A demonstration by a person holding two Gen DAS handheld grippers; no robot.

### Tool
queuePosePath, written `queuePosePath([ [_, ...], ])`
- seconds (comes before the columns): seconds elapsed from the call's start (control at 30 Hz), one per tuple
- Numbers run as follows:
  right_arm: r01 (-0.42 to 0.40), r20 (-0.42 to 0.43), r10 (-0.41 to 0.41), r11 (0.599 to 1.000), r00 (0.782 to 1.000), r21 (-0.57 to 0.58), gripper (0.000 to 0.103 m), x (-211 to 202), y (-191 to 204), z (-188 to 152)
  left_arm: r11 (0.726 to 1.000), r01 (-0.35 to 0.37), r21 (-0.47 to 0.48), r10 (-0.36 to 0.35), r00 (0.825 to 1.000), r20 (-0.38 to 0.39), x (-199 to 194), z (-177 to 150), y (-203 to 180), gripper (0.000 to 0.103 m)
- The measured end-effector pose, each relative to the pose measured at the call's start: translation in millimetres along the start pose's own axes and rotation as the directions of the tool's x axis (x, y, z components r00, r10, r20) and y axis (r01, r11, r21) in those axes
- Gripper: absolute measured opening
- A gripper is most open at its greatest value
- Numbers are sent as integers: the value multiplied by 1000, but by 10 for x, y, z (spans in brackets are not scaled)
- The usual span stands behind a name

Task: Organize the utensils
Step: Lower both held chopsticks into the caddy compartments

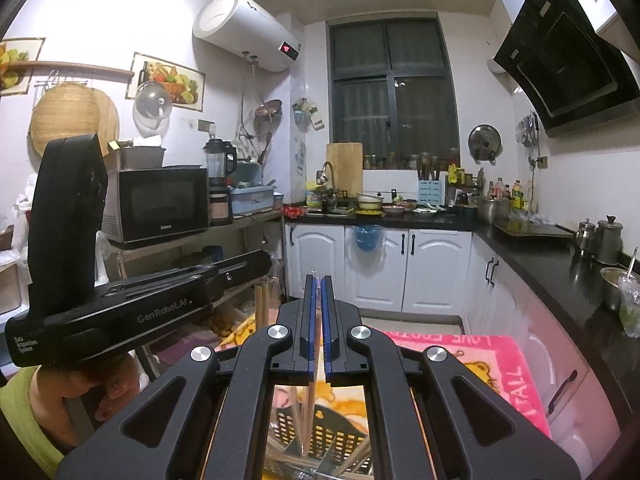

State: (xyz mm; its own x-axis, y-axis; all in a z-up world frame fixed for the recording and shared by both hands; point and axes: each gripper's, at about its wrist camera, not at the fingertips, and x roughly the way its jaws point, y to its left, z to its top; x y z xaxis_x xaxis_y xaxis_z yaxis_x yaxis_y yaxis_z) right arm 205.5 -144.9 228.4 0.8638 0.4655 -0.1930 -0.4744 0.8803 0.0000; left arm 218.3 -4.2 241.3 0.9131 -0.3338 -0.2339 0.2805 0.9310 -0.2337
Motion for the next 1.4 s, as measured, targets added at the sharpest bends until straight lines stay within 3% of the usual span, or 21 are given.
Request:
queuePosePath([
  [0.27, 37, -52, -37, 999, 998, 9, 3, 242, -124, -125, 999, -13, -40, 11, 999, -44, 243, -119, 138, 0],
  [0.53, 46, -114, -46, 999, 992, 0, 3, 496, -167, -349, 999, 25, -38, -28, 995, -97, 458, -282, 155, 0],
  [0.73, 60, -160, -61, 998, 985, -10, 3, 647, -187, -537, 1000, 26, -12, -27, 995, -95, 536, -377, 105, 0],
  [0.97, 75, -190, -69, 997, 979, 24, 3, 719, -306, -661, 996, 85, -19, -86, 992, -91, 547, -332, 13, 0],
  [1.23, 84, -194, -75, 996, 978, 35, 3, 699, -417, -687, 998, 69, 13, -67, 994, -92, 578, -359, -96, 0],
  [1.4, 77, -225, -66, 996, 972, 40, 3, 724, -450, -784, 999, 40, 20, -36, 989, -143, 717, -531, -66, 0],
])
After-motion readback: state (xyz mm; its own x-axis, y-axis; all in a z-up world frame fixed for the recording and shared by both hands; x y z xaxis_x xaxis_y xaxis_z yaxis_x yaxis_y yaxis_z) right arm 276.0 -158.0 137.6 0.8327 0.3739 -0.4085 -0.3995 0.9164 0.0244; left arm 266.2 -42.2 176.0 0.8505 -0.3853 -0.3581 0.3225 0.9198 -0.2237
